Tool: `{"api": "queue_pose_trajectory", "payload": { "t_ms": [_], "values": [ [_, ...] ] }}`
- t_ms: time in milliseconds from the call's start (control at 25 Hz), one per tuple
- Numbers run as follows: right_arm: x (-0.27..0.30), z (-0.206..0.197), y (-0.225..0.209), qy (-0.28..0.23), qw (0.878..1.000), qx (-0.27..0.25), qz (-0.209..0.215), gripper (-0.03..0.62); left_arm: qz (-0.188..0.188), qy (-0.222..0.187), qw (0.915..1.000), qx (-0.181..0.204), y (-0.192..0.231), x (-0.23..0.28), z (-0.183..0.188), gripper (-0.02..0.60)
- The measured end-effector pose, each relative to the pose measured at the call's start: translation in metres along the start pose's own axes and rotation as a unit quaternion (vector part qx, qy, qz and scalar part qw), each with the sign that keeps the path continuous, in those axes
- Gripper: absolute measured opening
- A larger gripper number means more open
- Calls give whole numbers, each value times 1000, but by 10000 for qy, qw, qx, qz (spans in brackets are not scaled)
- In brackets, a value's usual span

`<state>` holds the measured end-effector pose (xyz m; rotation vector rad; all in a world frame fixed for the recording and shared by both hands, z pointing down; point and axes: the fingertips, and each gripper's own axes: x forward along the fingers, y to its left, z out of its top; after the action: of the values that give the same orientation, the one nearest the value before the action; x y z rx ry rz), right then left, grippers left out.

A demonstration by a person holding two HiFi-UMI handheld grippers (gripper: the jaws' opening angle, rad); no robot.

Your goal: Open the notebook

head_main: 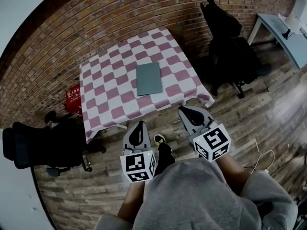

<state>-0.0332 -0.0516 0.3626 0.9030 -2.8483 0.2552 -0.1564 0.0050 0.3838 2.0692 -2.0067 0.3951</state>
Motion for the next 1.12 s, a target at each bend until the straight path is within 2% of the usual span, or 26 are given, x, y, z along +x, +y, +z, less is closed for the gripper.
{"api": "queue_pose_trajectory", "payload": {
  "t_ms": [440, 800, 1120],
  "values": [
    [100, 17, -32, 218, 9995, 65, -210, 28, -317, 163, 9993, 59, 65, 83, 27, 11],
    [163, 11, -53, 537, 9972, 152, -499, 28, -669, 363, 9971, 3, 114, 142, 30, 11],
    [197, 3, -69, 795, 9935, 131, -807, 28, -958, 506, 9941, -26, 138, 182, 25, 11]
  ]
}}
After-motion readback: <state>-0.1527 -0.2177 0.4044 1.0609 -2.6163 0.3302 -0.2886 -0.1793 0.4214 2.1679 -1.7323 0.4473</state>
